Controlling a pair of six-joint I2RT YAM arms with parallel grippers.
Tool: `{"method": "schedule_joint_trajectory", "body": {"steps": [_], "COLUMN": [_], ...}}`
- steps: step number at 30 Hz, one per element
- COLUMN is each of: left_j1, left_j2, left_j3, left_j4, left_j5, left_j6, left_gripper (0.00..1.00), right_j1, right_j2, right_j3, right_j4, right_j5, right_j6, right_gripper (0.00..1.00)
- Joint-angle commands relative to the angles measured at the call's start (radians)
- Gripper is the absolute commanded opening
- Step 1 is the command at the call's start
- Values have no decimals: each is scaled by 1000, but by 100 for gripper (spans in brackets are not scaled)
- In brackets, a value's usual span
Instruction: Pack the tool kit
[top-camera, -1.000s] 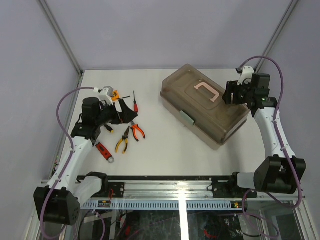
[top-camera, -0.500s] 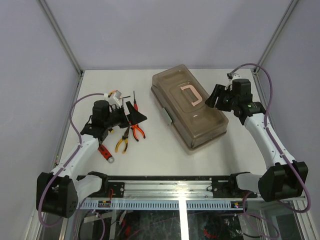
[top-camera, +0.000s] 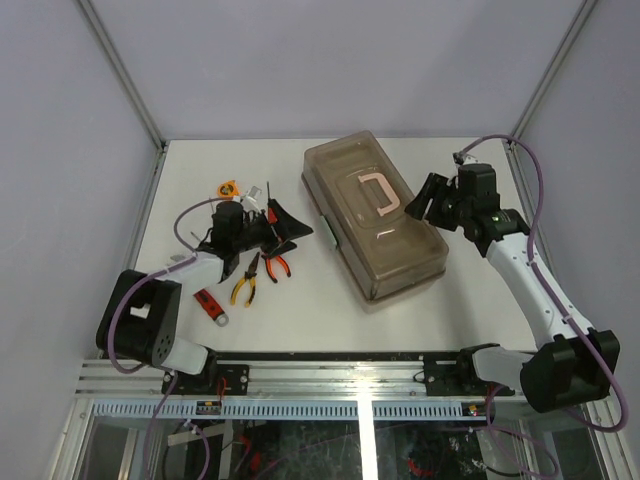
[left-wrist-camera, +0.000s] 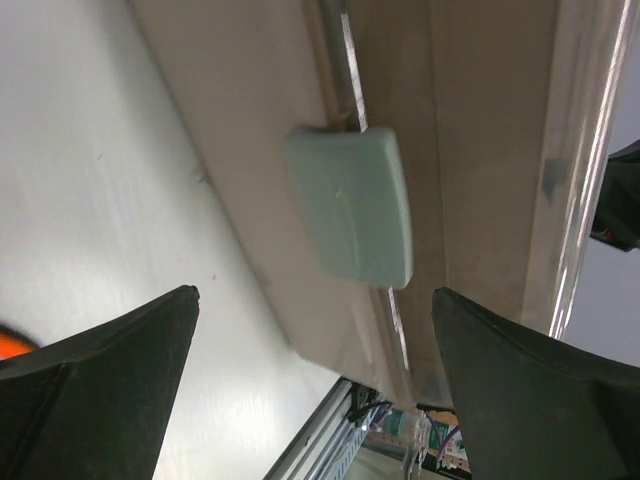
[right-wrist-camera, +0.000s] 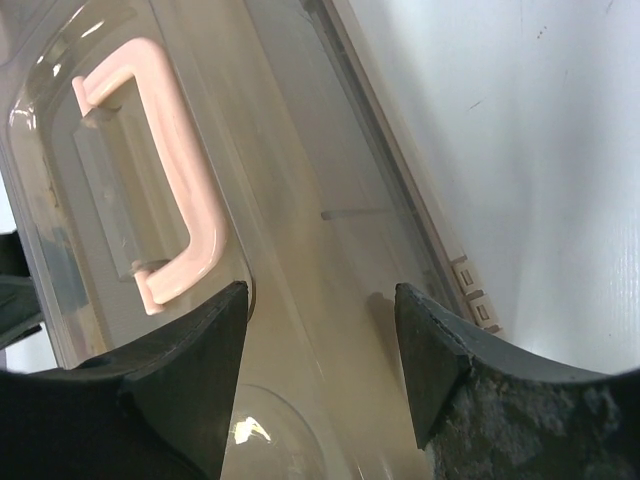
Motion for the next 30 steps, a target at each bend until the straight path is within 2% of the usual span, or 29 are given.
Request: {"method": "schedule_joint_trajectory", "body": {"steps": [1, 4, 8, 14, 17, 22, 30], "left_j1": [-26, -26, -25, -25, -27, -26, -26], "left_j2": [68, 73, 28, -51, -66, -68, -72], "left_j3": [100, 121, 98, 40, 23, 25, 34], "left_j4": [158, 139, 99, 47, 43, 30, 3], "left_j5": [38, 44, 29, 4, 2, -2, -8], "left_j6": [-42, -24, 18, 83, 86, 93, 107], "left_gripper": [100, 100, 100, 100, 100, 100, 100], "right_j1": [56, 58, 59, 62, 113, 269, 343], "right_j2": [4, -28, -22, 73, 141, 293, 434], "right_j3": [-25, 57, 262, 524, 587, 680, 756], "right_j4": [-327, -368, -428, -437, -440, -496, -510], "right_j5": [64, 166, 257, 152, 109, 159, 238], "right_j6": [1, -58, -162, -236, -249, -290, -306], "right_gripper": [67, 70, 74, 75, 75, 73, 68]}}
